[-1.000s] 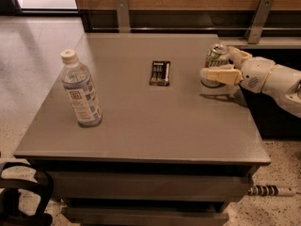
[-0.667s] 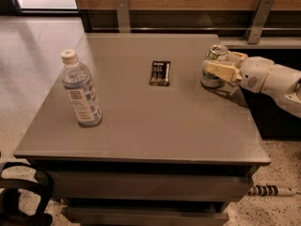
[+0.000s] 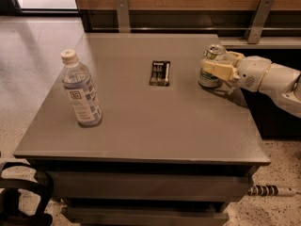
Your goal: Move 7up can near blue plastic bottle
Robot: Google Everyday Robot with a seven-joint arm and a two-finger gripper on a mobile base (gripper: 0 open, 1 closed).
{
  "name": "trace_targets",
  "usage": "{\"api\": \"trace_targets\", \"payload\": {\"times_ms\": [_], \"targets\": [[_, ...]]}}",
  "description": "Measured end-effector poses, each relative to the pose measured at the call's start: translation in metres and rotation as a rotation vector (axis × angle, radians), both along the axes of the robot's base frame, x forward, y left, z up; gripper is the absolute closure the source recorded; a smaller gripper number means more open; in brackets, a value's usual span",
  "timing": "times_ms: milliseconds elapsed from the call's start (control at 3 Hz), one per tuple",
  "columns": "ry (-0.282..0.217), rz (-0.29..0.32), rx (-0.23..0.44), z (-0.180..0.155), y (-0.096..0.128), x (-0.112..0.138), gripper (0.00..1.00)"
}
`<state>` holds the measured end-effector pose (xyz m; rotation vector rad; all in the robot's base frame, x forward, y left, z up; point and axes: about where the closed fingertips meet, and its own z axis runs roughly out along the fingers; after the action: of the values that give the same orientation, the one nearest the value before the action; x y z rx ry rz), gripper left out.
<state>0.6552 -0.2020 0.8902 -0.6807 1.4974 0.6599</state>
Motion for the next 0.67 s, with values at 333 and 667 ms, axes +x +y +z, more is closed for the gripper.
{"api": "trace_targets", "payload": {"times_ms": [333,667], "targets": [[0.000,0.002,0.000,0.000,0.001,0.000,1.00],[0.001,0.025,0.018,0.016,0.009,-0.008,1.00]]}}
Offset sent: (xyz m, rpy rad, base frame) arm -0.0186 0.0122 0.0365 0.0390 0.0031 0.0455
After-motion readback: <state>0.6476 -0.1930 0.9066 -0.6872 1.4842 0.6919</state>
